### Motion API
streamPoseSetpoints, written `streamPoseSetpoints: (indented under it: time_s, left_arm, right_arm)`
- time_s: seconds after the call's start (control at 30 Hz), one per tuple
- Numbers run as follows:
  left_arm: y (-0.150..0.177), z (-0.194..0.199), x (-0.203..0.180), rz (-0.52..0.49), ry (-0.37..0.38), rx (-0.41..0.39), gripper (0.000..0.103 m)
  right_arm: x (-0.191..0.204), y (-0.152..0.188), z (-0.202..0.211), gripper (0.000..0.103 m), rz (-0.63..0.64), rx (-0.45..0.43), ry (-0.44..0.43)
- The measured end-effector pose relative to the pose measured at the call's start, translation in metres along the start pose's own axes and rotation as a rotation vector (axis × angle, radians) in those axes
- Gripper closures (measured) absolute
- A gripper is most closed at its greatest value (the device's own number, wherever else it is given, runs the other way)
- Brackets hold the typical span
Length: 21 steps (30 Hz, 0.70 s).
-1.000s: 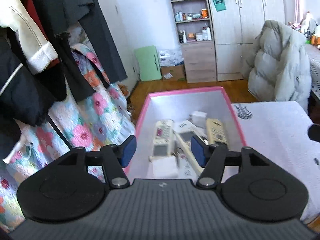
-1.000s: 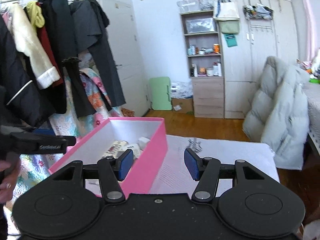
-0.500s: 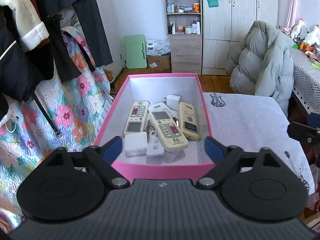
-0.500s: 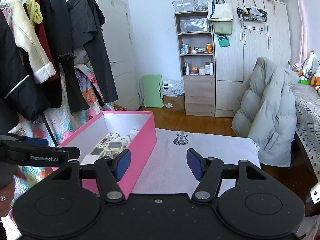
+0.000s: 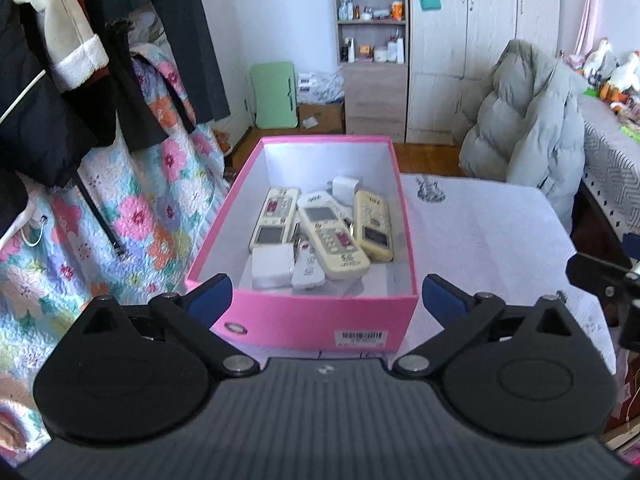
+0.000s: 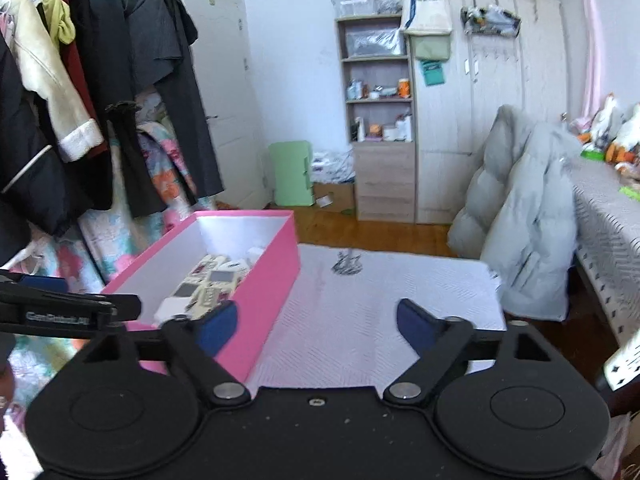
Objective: Organize rigid objects
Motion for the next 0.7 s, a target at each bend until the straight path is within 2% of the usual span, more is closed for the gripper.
streamPoseSetpoints:
  time_s: [0.1,0.23,0.33,0.43,0.7]
  left_arm:
    - [0.002,-0.005,0.001,-0.004,-0.001,0.035,0.000]
    - [0.004,-0.006,0.003,0.012,0.005,0.027,0.000]
    - [0.007,-0.006,0.005,0.018,0.000,0.020,0.000]
    - [0.009,-0.006,0.005,0.017,-0.007,0.015,0.000]
    - [0.014,-0.002,0.001,0.006,0.001,-0.003,0.000]
  right_arm:
    - [0.001,0.001,0.002,0.005,-0.017,0.007,0.016]
    - [0.008,0.002,0.003,0.000,0.052,-0.012,0.141]
    - [0.015,0.005,0.001,0.000,0.118,-0.021,0.190]
    - [0.019,0.007,0.001,0.000,0.154,-0.012,0.183]
    - [0.015,0.008,0.002,0.000,0.093,0.001,0.191]
Point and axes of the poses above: each gripper's, at about its wrist camera, not at the fingertips, and z roughly against the way its jaws point, x to its left, y to its underside, the point moved 3 cm from there along -z, roughly the way its jaws point, and after that the axes turned 7 degrees about -z, right-handed, at the moved point
